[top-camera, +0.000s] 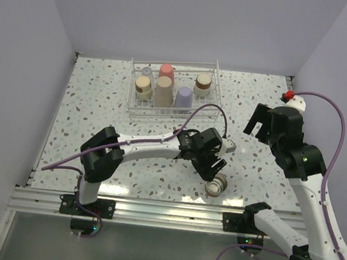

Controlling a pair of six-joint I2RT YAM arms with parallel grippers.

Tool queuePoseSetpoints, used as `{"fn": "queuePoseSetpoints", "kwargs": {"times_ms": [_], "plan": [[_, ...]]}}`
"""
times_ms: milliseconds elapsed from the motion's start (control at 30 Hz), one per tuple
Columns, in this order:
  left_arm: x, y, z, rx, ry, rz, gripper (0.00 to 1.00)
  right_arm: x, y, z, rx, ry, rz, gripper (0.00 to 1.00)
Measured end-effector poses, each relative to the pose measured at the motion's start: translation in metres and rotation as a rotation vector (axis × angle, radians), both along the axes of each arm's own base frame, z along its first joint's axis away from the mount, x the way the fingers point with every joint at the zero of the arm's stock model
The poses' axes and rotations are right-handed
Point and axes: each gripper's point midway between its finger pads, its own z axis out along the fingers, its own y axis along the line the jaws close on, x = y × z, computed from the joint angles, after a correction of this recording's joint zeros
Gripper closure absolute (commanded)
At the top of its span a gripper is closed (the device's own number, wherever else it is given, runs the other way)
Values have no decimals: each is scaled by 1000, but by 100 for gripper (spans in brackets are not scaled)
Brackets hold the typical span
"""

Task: Load the cups into the dish rack

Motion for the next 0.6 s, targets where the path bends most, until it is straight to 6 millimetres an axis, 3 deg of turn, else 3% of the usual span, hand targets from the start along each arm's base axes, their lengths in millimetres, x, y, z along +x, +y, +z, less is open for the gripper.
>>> {"fn": "queuePoseSetpoints", "kwargs": {"times_ms": [400, 600], "plan": [[-8, -11, -10, -2, 13, 19, 65, -1, 4, -3, 14, 8, 21, 2], [-9, -15, -14, 6, 15, 22, 100, -1, 5, -6, 13, 18, 24, 2]]}}
